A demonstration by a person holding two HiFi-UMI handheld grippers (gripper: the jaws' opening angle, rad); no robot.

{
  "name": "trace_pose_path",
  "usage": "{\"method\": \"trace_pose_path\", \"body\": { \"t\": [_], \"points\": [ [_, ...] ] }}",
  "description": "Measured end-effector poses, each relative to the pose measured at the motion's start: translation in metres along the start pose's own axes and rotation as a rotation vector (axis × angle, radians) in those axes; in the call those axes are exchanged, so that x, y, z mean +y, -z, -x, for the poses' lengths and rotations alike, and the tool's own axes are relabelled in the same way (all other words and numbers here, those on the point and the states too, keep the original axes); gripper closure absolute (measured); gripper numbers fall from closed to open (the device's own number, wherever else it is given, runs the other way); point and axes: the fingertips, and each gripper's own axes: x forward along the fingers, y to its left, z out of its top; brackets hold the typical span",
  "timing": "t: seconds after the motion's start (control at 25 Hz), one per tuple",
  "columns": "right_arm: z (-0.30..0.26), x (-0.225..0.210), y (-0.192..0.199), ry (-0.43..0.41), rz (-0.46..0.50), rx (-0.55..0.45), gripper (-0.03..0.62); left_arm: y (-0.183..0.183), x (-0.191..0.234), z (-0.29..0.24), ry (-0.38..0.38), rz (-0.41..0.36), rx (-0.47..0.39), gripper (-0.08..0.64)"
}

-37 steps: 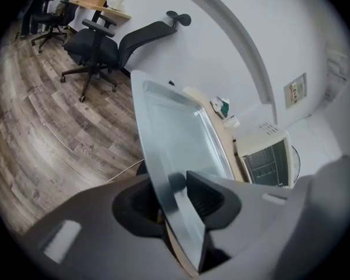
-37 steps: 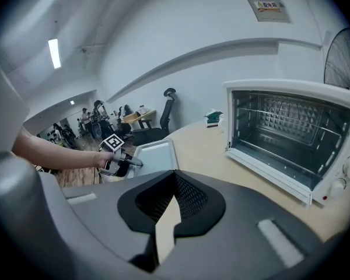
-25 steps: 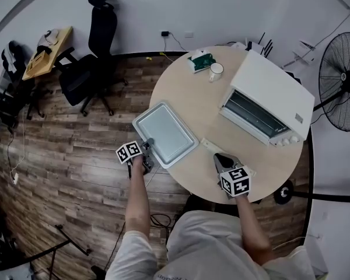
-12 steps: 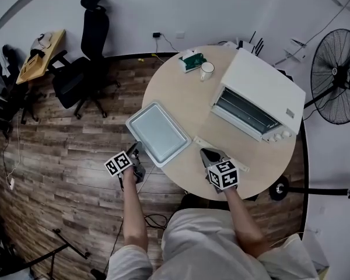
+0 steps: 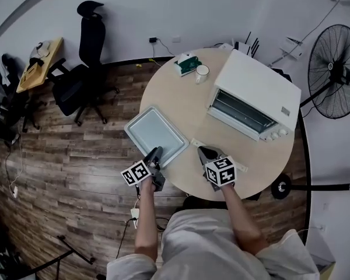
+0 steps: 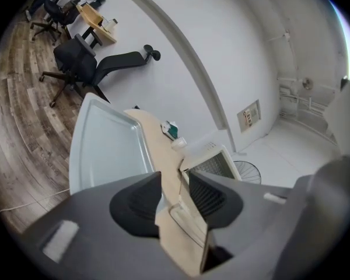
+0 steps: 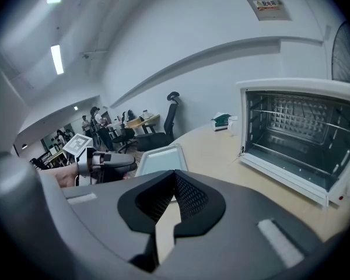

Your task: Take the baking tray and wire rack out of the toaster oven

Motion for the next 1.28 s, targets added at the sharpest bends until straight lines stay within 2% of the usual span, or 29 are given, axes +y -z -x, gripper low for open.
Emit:
{"method": "trace_pose_path", "body": {
  "t": [0.24, 0.56, 0.84, 1.12, 1.28],
  "points": [
    [0.016, -0.018, 0.004, 0.033, -0.037, -0.022, 0.597, 0.034, -0.047, -0.037, 0.080, 0.041, 0.019, 0.402],
    [0.060, -0.051, 0.019, 0.117, -0.062, -0.058, 0.597, 0.072, -0.111, -0.116, 0.190, -0.010, 0.142, 0.402],
    [0.110, -0.103, 0.035, 0.240, -0.146, -0.099, 0.597, 0.111, -0.169, -0.194, 0.263, -0.031, 0.229, 0.402],
    [0.162, -0.159, 0.045, 0.368, -0.216, -0.123, 0.597, 0.137, -0.227, -0.267, 0.331, 0.041, 0.218, 0.402],
    [0.171, -0.174, 0.045, 0.389, -0.223, -0.126, 0.597, 0.140, -0.237, -0.307, 0.300, 0.111, 0.176, 0.402]
  ]
}}
